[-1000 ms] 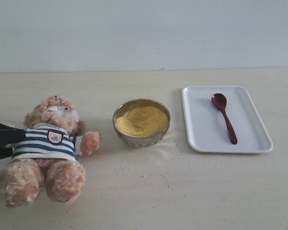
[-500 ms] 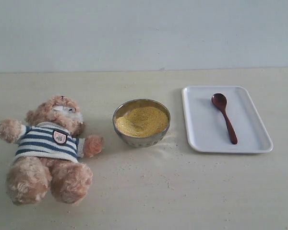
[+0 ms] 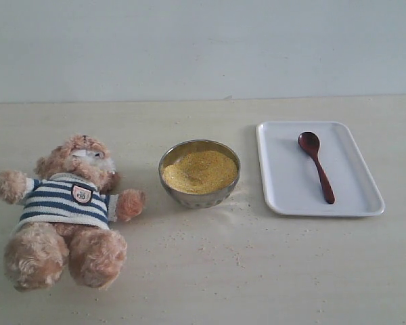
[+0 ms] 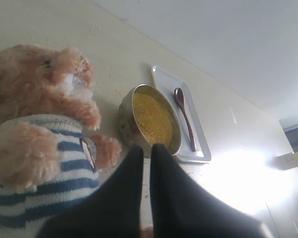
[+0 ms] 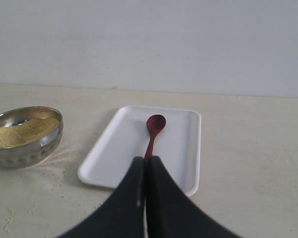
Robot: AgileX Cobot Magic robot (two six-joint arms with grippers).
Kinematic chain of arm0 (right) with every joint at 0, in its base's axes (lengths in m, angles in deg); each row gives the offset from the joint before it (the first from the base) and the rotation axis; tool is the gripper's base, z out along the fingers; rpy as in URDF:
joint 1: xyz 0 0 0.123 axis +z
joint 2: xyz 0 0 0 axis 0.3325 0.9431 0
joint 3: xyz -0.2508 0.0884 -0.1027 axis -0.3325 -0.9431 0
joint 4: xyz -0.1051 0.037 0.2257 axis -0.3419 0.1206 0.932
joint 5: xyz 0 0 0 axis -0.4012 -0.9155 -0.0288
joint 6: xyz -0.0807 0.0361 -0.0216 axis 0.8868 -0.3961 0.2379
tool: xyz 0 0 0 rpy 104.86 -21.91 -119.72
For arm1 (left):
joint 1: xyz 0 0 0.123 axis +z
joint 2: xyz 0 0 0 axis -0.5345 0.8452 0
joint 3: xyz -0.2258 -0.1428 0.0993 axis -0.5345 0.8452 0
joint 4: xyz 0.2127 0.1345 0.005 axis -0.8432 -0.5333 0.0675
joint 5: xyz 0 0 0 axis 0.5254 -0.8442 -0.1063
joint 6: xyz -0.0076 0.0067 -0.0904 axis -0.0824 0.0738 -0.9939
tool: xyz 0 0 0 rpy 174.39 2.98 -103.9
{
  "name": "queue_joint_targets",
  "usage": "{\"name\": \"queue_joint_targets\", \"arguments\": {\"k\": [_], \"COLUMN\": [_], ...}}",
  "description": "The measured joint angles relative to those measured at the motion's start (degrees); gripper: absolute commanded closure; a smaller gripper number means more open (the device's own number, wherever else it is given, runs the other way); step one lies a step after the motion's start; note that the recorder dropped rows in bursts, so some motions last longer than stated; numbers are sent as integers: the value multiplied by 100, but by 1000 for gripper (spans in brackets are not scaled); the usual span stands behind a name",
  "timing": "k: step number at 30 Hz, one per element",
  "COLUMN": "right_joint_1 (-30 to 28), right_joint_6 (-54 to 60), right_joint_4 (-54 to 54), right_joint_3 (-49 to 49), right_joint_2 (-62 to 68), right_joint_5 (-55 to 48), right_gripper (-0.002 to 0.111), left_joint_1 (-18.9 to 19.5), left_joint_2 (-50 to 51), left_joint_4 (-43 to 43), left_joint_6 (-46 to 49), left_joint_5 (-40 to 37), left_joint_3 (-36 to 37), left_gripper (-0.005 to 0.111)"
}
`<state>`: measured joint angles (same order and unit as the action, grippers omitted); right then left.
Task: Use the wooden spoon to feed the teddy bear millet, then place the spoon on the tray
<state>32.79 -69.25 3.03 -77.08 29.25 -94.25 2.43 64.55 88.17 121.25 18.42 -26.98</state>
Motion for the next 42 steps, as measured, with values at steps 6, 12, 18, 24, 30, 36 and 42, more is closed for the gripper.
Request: {"name": "queue_joint_targets", "arguments": {"k": [6, 12, 18, 24, 30, 36, 42], "right_joint_1": [0, 0, 0, 0, 0, 0, 0], "right_joint_6": [0, -12, -12, -12, -12, -12, -12], "right_joint_4": [0, 0, 0, 0, 0, 0, 0], "right_joint_3": [0, 0, 0, 0, 0, 0, 0], "right_joint_2": [0, 0, 0, 0, 0, 0, 0], "right_joint_5": [0, 0, 0, 0, 0, 0, 0], "right_gripper": [108, 108, 108, 108, 108, 108, 108], "left_joint_1": [0, 0, -212, -1051, -1723, -2336, -3003], "left_joint_2": [0, -315, -1105, -1801, -2637, -3559, -4405], "left_joint_4": [0, 0, 9, 9, 9, -46, -363], "left_joint_6": [13, 13, 13, 13, 24, 35, 35], "left_joint_5": [0, 13, 118, 580, 685, 1341, 3154], "left_joint_3": [0, 9, 9, 9, 12, 12, 286], "left_gripper": [102, 102, 102, 102, 102, 102, 102]}}
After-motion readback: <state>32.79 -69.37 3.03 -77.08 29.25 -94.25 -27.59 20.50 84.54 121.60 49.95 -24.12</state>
